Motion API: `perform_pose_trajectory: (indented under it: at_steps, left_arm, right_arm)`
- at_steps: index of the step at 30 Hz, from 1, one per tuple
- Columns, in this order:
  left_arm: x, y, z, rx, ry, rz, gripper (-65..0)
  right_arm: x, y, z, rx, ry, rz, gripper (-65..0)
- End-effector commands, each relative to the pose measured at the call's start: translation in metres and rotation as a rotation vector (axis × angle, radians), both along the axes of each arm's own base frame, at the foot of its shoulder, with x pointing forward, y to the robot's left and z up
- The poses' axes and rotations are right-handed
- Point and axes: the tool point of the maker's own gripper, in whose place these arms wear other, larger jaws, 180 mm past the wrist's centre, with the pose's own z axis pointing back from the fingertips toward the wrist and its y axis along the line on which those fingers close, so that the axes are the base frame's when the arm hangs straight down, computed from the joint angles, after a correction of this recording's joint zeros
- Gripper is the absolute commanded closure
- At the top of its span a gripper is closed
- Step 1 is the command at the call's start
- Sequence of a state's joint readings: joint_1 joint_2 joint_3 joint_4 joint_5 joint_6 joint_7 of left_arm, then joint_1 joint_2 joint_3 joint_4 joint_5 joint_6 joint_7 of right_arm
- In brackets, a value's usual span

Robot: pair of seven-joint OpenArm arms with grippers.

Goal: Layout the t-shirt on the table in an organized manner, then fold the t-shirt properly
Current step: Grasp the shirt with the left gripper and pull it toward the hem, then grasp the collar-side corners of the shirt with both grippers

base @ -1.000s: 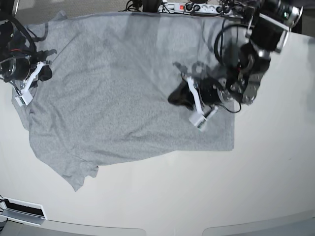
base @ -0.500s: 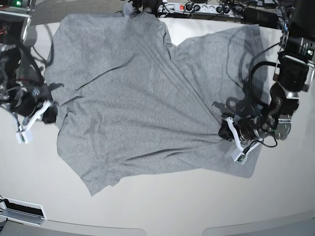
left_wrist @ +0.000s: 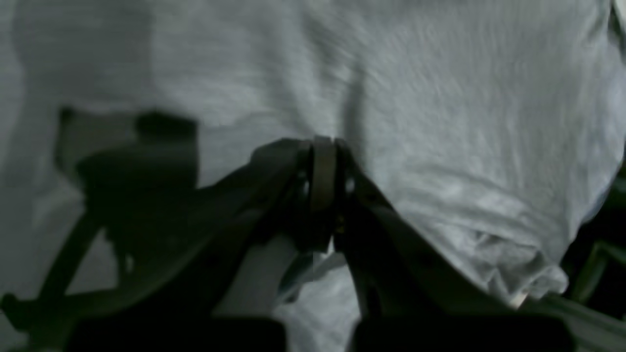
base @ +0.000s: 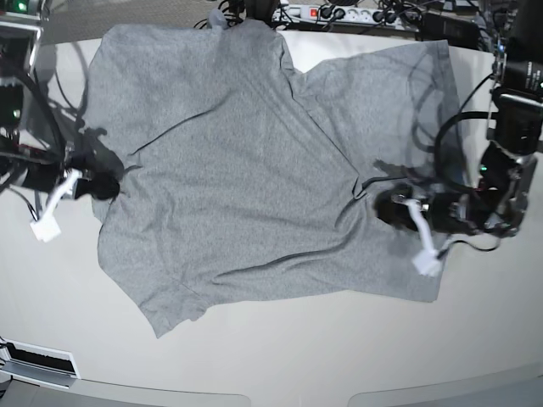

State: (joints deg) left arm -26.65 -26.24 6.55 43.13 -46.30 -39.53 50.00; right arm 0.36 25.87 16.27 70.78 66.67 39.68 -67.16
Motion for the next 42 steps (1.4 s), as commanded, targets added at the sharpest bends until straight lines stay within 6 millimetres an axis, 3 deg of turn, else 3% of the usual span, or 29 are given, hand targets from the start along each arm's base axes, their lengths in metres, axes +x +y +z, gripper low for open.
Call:
perform_pose_trajectory:
  at_steps: [1,4,10,14,18,21,22,26,28,35,42]
  left_arm:
    - [0.014,0.013,0.018,-0.014,-0.054,0.034,0.0]
    - [0.016,0.032,0.027,-0.035,-0.068,0.101,0.0]
    - [0.017,0.046,0.059,-0.216,-0.053,0.195,0.0]
    - [0.015,0.077,0.073,-0.259,-0.093,0.293,0.0]
    - [-0.004,0.102,0.066,-0.263,-0.081,0.371,0.0]
    - [-0.031,0.112,0.047,-0.244,-0.026,0.399,0.0]
    - [-0.04,0.114,0.041,-0.239,-0.007,0.404,0.0]
    - [-0.068,0.118,0.023,-0.228,0.056,0.42,0.0]
    - [-0.08,0.12,0.016,-0.221,0.08,0.426,0.0]
    - [-0.113,0.135,0.003,-0.17,0.149,0.436,0.0]
    - [-0.114,0.159,0.014,-0.112,0.14,0.442,0.0]
  right_arm:
    - [0.002,-0.013,0.011,-0.007,-0.03,-0.012,0.0]
    - [-0.015,-0.022,0.009,0.043,-0.013,-0.065,0.0]
    - [-0.054,-0.044,-0.005,0.046,0.062,-0.141,0.0]
    - [-0.076,-0.056,-0.003,0.104,0.071,-0.223,0.0]
    - [-0.1,-0.066,-0.002,0.14,0.102,-0.27,0.0]
    - [-0.124,-0.062,-0.018,0.118,0.173,-0.27,0.0]
    - [-0.13,-0.059,-0.025,0.107,0.196,-0.267,-2.2]
    - [-0.146,-0.051,-0.045,0.068,0.25,-0.28,-34.5]
    - [-0.148,-0.051,-0.048,0.071,0.236,-0.316,-42.2]
    - [-0.17,-0.048,-0.057,0.062,0.287,-0.323,-42.2]
    - [-0.186,-0.052,-0.051,0.06,0.353,-0.254,-42.2]
